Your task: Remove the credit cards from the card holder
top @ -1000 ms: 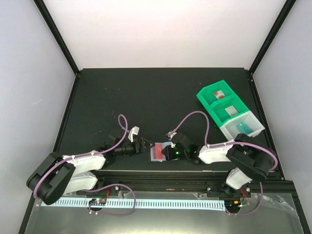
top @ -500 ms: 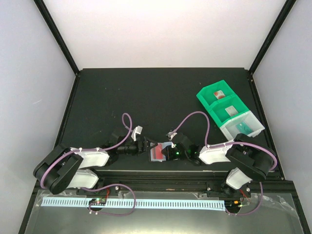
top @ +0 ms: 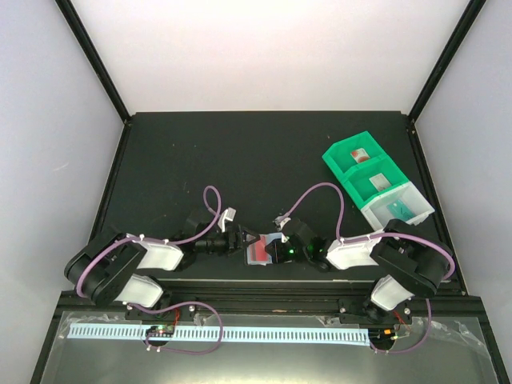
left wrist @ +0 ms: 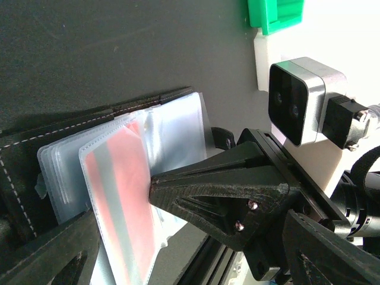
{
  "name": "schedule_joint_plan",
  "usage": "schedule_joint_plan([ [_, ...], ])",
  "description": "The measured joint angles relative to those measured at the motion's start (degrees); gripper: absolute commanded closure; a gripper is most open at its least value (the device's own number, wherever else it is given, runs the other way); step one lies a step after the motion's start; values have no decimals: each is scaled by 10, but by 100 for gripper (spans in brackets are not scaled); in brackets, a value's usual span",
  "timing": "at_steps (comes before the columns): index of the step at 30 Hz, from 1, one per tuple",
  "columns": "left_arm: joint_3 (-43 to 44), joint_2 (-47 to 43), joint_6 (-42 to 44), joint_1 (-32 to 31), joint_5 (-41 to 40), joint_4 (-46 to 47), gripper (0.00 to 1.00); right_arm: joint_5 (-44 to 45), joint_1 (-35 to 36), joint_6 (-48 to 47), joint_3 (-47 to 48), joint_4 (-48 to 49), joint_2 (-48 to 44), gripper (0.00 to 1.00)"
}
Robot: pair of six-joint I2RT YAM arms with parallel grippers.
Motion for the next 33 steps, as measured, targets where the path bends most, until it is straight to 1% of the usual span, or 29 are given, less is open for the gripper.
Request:
schedule_joint_plan([
  [7, 2, 7, -1, 0, 5, 9, 15, 0, 0, 0, -1, 3, 0, 94],
  [12, 2, 7, -6, -3, 6, 12, 15, -3, 0, 3, -6, 14, 0, 88],
  [16, 3, 4, -11, -9, 7, 12, 15, -4, 0, 4, -16, 24, -7, 87],
  [18, 5, 0, -12, -14, 7, 11, 15, -3, 0, 4, -22, 25, -14, 84],
  [20, 10, -2, -14, -20, 7, 10, 15, -3, 0, 5, -26, 25, -20, 79],
  [23, 22, -6, -16, -29, 7, 9, 15, -2, 0, 10, -29, 22, -30, 77],
  [28, 34, -10, -16, -39, 6, 6, 15, 16, 0, 12, -42, -5, -75, 74],
  [33, 49, -8, -16, -55, 2, 2, 15, 43, 0, 12, -51, -39, -136, 73],
])
